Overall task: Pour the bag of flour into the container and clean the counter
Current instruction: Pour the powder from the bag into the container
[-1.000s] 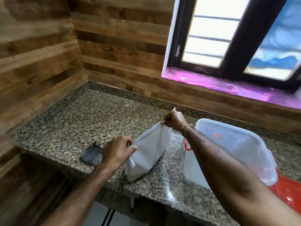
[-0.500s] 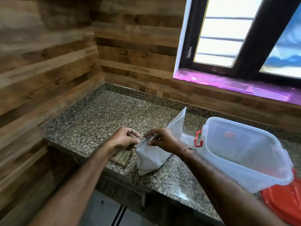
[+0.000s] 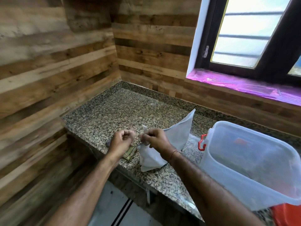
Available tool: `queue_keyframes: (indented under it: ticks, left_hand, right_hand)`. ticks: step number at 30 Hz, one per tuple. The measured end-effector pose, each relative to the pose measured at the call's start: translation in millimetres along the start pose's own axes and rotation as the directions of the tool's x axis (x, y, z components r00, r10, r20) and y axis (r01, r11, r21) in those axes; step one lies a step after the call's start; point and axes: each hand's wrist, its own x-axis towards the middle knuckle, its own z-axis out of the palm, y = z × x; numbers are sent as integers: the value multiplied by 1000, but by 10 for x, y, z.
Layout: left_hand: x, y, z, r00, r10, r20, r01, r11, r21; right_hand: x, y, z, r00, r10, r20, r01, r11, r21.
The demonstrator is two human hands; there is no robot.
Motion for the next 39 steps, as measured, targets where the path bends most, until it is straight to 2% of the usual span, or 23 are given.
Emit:
queue_keyframes:
  ticks: [4,8,11,14,16,18,21,23,26,29,33,34,37,39]
  left_hand:
    - [-229,-320,130,994,75,78,-89,975,203]
    - [-293,-274,310,955,273,-117,-194,871,451]
    - [-291,-286,343,929,340,-143,-233,841,488]
    - [-271,-335,299,940,329,-90,-239,824,514]
    - [-257,-343,249,956,292,-32,-230,810,539]
    - [-221,-264,248,963,269,34,-231,750,620]
    - [-30,22,461,931,337,140,-330,615,716]
    - [183,247,698,925,327,192,-351,547,760]
    - [519,433,992,919,300,255,-373,451,811]
    - [697,395,1026,886,300,353,-460,481,746]
    - [869,225,965,838,239,491,-532,558,636]
    - [910,217,984,823,240,516,-550,568,613]
    - [1025,252,1123,812,261,522,-556,618,556]
    - [1073,292,1216,802,270,532,-561,644,519]
  right_hand:
    - [-10,-47,-59,998,61,10,-62,996,62]
    - [7,-70,-80,996,89,-5,-89,996,23]
    - [43,-89,-233,994,95,-58,-96,995,-11]
    - [121,-78,-608,971,114,-210,-114,993,9]
    - [232,-31,-927,925,143,-351,-135,990,47]
    - [315,3,-1142,890,190,-414,-165,982,94]
    - [344,2,-1123,914,224,-339,-190,973,131]
    - [328,-56,-1031,940,199,-276,-170,977,128]
    - [416,-69,-1100,936,160,-315,-144,987,73]
    - [548,-7,-1402,870,181,-459,-191,981,25]
    - [767,32,-1916,697,248,-673,-229,966,119]
    - [825,32,-2023,678,258,-688,-236,963,129]
    - [1011,70,-2221,691,265,-673,-231,963,141]
    - [1131,124,-2271,646,268,-715,-241,960,142]
